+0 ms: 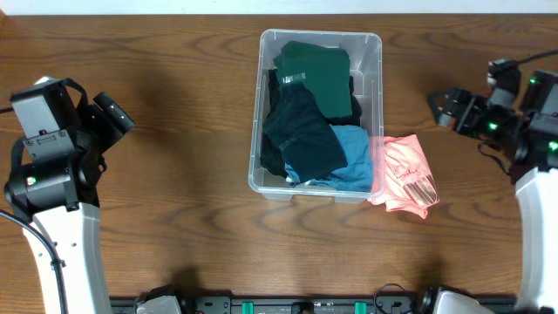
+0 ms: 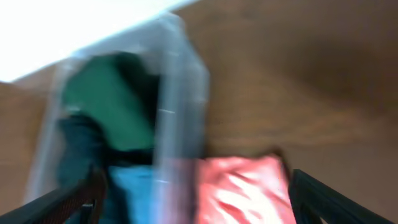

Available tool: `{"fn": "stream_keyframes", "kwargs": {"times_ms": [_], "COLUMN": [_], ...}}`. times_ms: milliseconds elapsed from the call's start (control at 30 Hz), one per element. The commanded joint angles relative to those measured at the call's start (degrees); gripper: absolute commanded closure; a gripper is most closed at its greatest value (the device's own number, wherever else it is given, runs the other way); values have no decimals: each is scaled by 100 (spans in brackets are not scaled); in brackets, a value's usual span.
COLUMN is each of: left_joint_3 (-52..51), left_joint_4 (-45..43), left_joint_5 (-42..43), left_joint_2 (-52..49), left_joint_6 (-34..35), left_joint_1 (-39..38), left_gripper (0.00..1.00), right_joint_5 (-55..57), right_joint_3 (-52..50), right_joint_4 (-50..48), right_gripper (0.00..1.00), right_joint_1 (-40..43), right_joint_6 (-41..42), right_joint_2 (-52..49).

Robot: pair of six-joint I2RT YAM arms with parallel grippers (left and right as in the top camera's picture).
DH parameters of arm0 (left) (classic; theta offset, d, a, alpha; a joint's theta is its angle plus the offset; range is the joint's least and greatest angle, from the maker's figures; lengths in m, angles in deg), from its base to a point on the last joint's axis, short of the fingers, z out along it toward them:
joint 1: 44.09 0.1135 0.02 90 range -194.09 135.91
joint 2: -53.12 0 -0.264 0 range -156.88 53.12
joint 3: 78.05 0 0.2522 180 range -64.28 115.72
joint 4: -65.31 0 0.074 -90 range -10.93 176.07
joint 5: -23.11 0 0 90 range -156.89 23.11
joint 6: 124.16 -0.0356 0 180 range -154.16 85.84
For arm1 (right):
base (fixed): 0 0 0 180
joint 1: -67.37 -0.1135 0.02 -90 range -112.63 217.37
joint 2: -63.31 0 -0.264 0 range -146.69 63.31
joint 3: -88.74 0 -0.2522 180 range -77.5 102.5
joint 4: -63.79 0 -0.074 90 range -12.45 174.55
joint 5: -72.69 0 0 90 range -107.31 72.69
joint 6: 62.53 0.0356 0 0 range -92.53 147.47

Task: Pack container
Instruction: 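Grasp the salmon-pink shirt beside the bin with the right gripper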

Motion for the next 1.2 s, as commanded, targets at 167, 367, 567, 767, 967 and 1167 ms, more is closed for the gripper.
{"fn": "stream_keyframes", "kwargs": {"times_ms": [167,367,567,767,967,1167], "left_joint_3": [42,42,42,42,42,42], "left_joint_4": [-2,-2,-2,-2,-2,-2], "left_joint_5": [-68,-68,-68,-68,-68,-68], "left_joint_2": [13,13,13,13,13,13], "left_joint_6": [-74,-74,-74,-74,-74,-74], "left_joint_1": [17,17,17,17,17,17], "left_gripper": [2,2,2,2,2,2], "right_joint_5": [254,-42,-380,-640,-621,-621], "right_joint_3": [-22,-22,-22,-22,-24,-22], "right_joint_4": [511,597,922,1314,1425,1436], "right_gripper": [5,3,2,2,9,42], "right_joint_1": [608,627,643,597,433,385], "right_joint_6": [-1416,-2070,-2785,-3073,-3071,-3045], "right_joint_2": [-1392,-2527,-3442,-4076,-4409,-4413]}}
